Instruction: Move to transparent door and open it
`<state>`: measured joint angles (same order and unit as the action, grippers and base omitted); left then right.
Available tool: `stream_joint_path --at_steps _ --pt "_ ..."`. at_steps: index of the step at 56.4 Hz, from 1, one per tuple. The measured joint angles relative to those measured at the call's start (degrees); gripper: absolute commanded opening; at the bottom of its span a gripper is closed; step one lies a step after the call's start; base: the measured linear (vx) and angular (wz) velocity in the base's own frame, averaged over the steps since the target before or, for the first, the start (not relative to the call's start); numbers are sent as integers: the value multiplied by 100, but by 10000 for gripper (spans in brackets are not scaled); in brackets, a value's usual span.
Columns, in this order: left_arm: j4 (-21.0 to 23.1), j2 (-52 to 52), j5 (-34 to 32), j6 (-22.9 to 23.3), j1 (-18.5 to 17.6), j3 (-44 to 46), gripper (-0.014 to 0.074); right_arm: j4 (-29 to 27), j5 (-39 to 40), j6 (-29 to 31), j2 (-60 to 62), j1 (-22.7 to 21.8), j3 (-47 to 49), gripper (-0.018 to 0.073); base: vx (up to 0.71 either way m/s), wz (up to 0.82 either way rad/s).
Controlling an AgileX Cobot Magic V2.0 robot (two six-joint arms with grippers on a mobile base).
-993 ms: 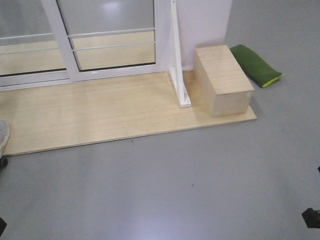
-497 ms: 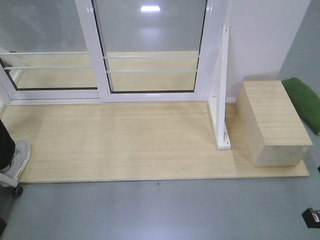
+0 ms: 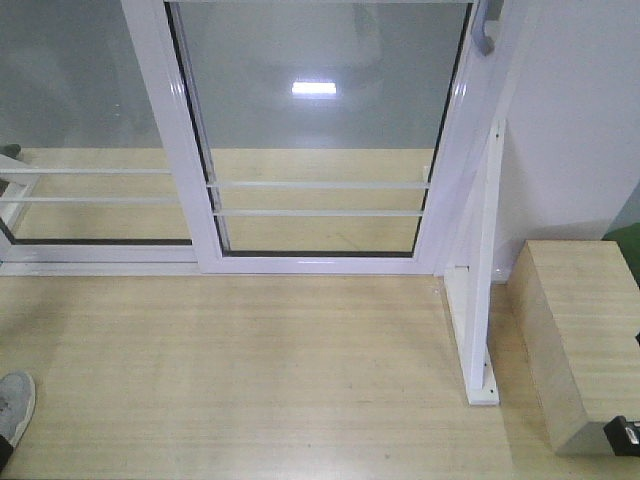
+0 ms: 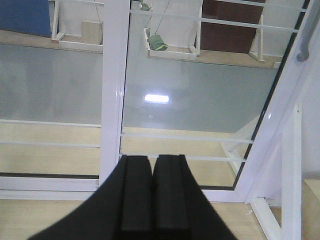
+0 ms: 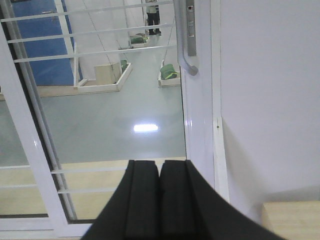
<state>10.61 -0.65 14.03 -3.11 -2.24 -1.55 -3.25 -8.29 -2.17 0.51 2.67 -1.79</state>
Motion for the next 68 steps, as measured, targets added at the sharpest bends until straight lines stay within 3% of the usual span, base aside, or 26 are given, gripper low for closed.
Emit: stream_joint_path --at_steps 33,68 --pt "0 0 0 0 0 0 3 0 0 0 0 0 0 1 39 -2" --pt "0 0 0 0 0 0 3 0 0 0 0 0 0 1 12 -6"
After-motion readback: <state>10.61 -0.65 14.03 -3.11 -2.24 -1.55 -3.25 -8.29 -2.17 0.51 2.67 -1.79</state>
